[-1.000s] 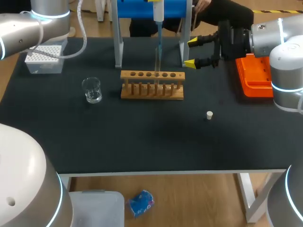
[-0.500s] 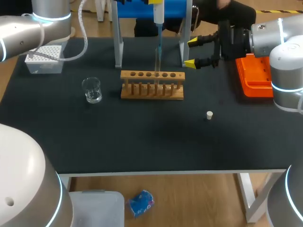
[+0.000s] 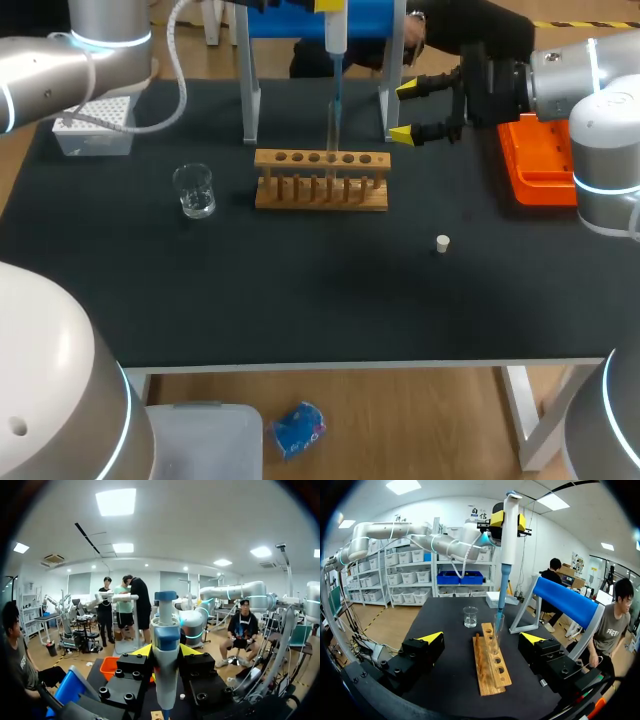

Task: Invert the test tube, pick up the pipette, mount the tip to pipette, aspirate from beaker and dispense into the tube, eject the tip, return the pipette, and cap with the stopper.

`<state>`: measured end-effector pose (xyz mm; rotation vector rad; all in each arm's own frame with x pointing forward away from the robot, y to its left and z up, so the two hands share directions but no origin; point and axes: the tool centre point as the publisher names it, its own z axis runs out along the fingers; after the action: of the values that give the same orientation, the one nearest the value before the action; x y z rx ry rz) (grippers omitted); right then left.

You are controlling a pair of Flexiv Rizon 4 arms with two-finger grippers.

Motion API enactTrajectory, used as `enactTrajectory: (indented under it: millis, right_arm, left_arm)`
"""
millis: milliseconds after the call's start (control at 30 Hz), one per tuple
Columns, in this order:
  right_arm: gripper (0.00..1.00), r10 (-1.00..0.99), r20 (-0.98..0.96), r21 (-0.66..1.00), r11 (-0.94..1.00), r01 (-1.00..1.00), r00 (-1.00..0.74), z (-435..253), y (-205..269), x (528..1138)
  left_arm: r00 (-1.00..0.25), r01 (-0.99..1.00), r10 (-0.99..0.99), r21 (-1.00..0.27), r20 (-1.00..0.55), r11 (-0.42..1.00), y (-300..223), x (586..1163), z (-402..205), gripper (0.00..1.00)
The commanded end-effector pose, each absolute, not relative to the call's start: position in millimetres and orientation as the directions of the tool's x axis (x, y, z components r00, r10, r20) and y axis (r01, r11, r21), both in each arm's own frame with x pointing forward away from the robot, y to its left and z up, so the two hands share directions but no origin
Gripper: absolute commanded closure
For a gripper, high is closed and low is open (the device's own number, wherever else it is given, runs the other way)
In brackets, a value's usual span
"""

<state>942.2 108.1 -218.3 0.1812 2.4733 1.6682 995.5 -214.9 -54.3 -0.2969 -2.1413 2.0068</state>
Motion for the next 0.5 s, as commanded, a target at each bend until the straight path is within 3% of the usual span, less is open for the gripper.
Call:
enactTrajectory:
  millis: [33,500]
  right_arm:
    - [0.0,0.185,-0.059,0.928,0.373,0.014,-0.981,-218.5,107.8,941.8]
    - [0.0,0.185,-0.059,0.928,0.373,0.014,-0.981,-218.5,107.8,941.8]
  left_arm:
    - [-0.963,0.016,0.269,-0.998,0.0,0.058,-215.2,994.1,-55.7,1.0]
    - [-0.967,0.018,0.256,-0.998,-0.004,0.052,-218.1,988.3,-60.5,1.0]
